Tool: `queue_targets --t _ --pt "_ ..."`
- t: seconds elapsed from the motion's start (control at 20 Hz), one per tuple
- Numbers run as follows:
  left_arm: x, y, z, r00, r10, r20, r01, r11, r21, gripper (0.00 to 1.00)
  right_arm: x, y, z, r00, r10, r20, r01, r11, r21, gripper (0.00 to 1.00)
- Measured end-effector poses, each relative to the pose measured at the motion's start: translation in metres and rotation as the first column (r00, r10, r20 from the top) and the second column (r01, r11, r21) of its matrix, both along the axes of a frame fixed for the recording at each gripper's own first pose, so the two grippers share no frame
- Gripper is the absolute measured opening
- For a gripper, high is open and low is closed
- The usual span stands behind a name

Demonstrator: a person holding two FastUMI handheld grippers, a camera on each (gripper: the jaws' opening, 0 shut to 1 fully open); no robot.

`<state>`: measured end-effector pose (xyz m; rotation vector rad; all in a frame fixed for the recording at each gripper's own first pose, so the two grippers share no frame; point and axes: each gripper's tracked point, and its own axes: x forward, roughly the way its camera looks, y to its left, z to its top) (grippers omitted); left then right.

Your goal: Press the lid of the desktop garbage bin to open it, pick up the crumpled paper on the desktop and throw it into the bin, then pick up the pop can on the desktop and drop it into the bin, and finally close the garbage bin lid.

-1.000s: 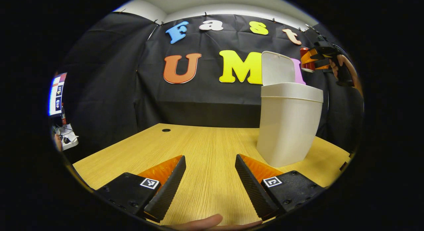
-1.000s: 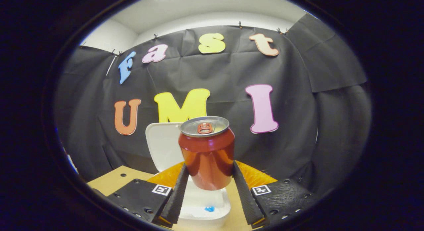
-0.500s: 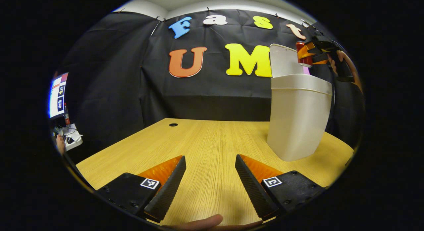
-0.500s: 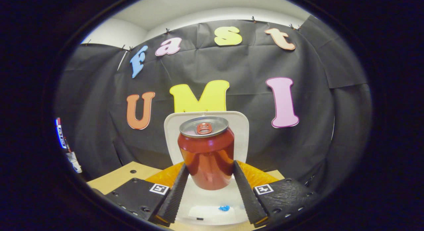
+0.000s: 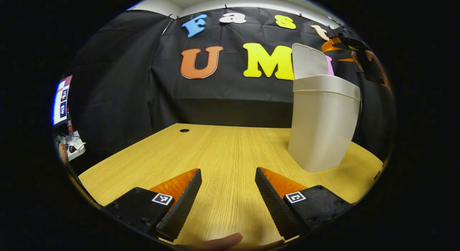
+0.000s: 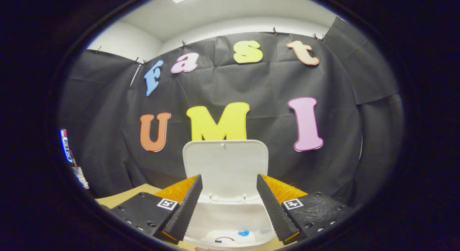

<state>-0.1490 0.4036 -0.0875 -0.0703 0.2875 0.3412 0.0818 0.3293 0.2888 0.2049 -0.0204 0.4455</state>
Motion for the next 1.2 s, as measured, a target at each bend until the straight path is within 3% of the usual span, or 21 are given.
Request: queue_targets --t 0.45,0.6,0.75,0.85,0.9,1.05,1.2 --pt "0.003 -0.003 0.011 1.000 0.002 0.027 -0.002 1.000 -0.002 0.98 0.047 0.009 0.047 1.000 -0.023 0.020 0.021 0.992 0.123 0.95" --pt "0.004 -0.006 0.018 0.999 -0.007 0.031 0.007 1.000 -0.007 0.98 0.057 0.018 0.080 0.995 -0.047 0.083 0.033 0.987 0.154 0.95" --pt "0.004 -0.005 0.024 0.999 -0.001 0.047 0.002 1.000 -0.010 0.98 0.074 0.037 0.087 0.989 -0.075 0.127 0.062 0.993 0.102 0.95" --pt "0.008 -0.008 0.025 0.999 -0.005 0.048 0.006 1.000 -0.013 0.98 0.086 0.050 0.068 0.992 -0.088 0.088 0.085 0.996 0.036 0.91" --pt "0.010 -0.009 0.024 0.999 -0.007 0.040 0.008 1.000 -0.011 0.98 0.088 0.054 0.055 0.995 -0.082 0.059 0.082 0.997 -0.003 0.95" --pt "0.010 -0.011 0.027 0.999 -0.002 0.039 0.001 1.000 0.016 0.98 0.077 0.048 0.055 0.997 -0.062 0.039 0.061 0.998 0.019 0.94" --pt "0.014 -0.032 0.025 0.998 -0.039 0.046 0.041 0.999 -0.036 0.96 0.056 0.039 0.051 0.997 -0.048 0.067 0.049 0.999 -0.014 0.94"
